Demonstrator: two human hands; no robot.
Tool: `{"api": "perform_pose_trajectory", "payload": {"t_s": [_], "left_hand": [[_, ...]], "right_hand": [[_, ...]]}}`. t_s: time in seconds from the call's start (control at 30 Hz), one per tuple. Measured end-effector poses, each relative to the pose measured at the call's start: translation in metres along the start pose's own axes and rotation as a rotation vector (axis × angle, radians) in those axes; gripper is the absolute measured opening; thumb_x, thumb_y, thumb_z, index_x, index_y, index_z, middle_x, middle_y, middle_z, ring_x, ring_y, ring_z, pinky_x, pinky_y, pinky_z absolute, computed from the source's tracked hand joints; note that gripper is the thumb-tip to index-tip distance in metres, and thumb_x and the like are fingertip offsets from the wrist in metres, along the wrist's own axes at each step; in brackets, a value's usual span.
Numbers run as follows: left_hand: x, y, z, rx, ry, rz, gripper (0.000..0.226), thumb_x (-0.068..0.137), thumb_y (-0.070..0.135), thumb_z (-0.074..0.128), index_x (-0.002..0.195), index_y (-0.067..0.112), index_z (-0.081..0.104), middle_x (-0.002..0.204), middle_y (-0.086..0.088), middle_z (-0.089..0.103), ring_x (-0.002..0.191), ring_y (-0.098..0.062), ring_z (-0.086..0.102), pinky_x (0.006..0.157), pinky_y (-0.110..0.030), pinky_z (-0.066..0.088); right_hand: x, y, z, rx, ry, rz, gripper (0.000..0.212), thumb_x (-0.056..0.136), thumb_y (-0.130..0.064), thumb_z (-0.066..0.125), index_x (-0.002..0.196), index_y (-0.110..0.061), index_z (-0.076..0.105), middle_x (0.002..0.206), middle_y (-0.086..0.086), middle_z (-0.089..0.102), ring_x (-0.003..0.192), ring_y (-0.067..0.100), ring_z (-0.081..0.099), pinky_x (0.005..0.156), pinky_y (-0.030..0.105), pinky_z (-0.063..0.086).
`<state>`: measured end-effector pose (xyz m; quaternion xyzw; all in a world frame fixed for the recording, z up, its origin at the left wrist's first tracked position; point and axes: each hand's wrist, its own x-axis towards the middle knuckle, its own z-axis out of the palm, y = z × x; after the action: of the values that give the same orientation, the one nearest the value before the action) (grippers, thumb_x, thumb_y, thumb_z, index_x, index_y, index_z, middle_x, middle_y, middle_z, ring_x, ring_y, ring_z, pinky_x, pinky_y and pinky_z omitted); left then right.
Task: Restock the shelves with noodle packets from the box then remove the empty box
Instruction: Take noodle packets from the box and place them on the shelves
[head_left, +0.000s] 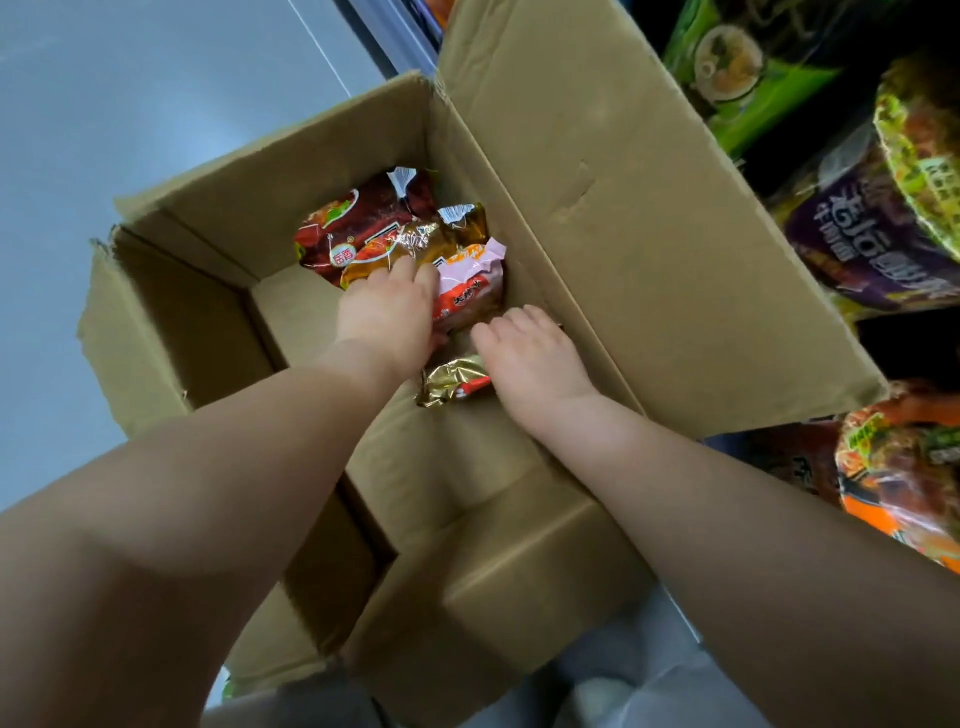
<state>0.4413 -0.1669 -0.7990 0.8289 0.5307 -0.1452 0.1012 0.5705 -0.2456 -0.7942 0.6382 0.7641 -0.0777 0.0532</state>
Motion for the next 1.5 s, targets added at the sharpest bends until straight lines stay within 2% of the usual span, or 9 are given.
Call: {"api": "perform_pose_trajectory", "payload": {"t_s": [0.17,0.3,0.47,0.63,0.77,1.07,1.27,1.4,1.5], "left_hand": [[0.015,0.006,-0.006,-0.012,-0.076,-0.024,0.049,0.083,0.030,0.064,0.126,0.016,0.046,0.122,-0.010,0.050,0.112,-0.034,0.051,0.087,-0.045,0.042],[0.010,-0.008,-0.018,-0.033,-0.077,-0.048,0.046,0.079,0.018,0.065,0.121,0.011,0.049,0.117,-0.012,0.050,0.111,-0.035,0.050,0.081,-0.043,0.045],[-0.016,-0.038,-0.045,0.014,-0.006,-0.030,0.043,0.081,0.023,0.062,0.121,0.011,0.050,0.115,-0.012,0.051,0.109,-0.033,0.048,0.080,-0.041,0.045],[-0.079,-0.055,-0.136,-0.057,-0.028,-0.093,0.040,0.082,0.026,0.060,0.118,0.011,0.051,0.109,-0.012,0.052,0.101,-0.036,0.053,0.075,-0.041,0.046],[-0.139,-0.058,-0.235,-0.104,-0.066,-0.131,0.035,0.083,0.032,0.059,0.111,0.013,0.052,0.103,-0.012,0.052,0.096,-0.036,0.056,0.069,-0.039,0.045],[-0.305,-0.045,-0.440,-0.254,-0.065,-0.272,0.023,0.081,0.035,0.057,0.099,0.020,0.057,0.085,0.000,0.042,0.091,-0.031,0.058,0.073,-0.036,0.051],[-0.392,-0.058,-0.483,-0.313,0.010,-0.336,0.030,0.078,0.038,0.063,0.100,0.019,0.058,0.088,-0.008,0.053,0.088,-0.034,0.059,0.066,-0.033,0.047],[-0.433,-0.096,-0.493,-0.417,0.098,-0.378,0.022,0.073,0.039,0.065,0.082,0.021,0.055,0.079,-0.004,0.051,0.084,-0.033,0.058,0.065,-0.032,0.046],[-0.453,-0.132,-0.502,-0.469,0.155,-0.385,0.023,0.072,0.041,0.066,0.080,0.022,0.056,0.081,-0.006,0.055,0.082,-0.033,0.058,0.066,-0.035,0.050]], "right_hand": [[-0.031,-0.001,-0.037,0.111,-0.144,0.061,0.022,0.077,-0.005,0.051,0.096,-0.015,0.053,0.094,0.005,0.062,0.096,0.031,0.055,0.081,0.038,0.037],[-0.043,0.004,-0.049,0.185,-0.128,0.146,0.023,0.083,-0.015,0.055,0.106,-0.018,0.054,0.104,0.001,0.061,0.101,0.025,0.052,0.080,0.033,0.036],[-0.042,0.003,-0.077,0.264,-0.136,0.333,0.023,0.085,-0.021,0.059,0.107,-0.017,0.053,0.106,0.002,0.059,0.102,0.025,0.051,0.069,0.030,0.030],[-0.068,-0.012,-0.173,0.350,-0.194,0.456,0.026,0.084,-0.026,0.063,0.107,-0.019,0.053,0.102,0.002,0.059,0.100,0.025,0.053,0.070,0.031,0.038],[-0.099,-0.028,-0.276,0.332,-0.229,0.454,0.024,0.086,-0.024,0.062,0.107,-0.016,0.052,0.107,0.004,0.059,0.104,0.027,0.053,0.073,0.033,0.039],[-0.173,-0.058,-0.493,0.304,-0.209,0.348,0.020,0.086,-0.023,0.061,0.103,-0.015,0.053,0.103,0.006,0.061,0.101,0.030,0.055,0.066,0.032,0.035],[-0.199,-0.079,-0.563,0.336,-0.164,0.315,0.021,0.080,-0.026,0.065,0.098,-0.018,0.056,0.095,0.005,0.063,0.092,0.031,0.059,0.063,0.031,0.041],[-0.198,-0.120,-0.597,0.356,-0.126,0.280,0.026,0.078,-0.030,0.067,0.100,-0.021,0.057,0.095,0.003,0.064,0.092,0.030,0.060,0.070,0.035,0.050],[-0.189,-0.156,-0.613,0.371,-0.107,0.272,0.026,0.078,-0.030,0.067,0.100,-0.022,0.056,0.090,0.000,0.061,0.090,0.028,0.058,0.068,0.032,0.046]]}}
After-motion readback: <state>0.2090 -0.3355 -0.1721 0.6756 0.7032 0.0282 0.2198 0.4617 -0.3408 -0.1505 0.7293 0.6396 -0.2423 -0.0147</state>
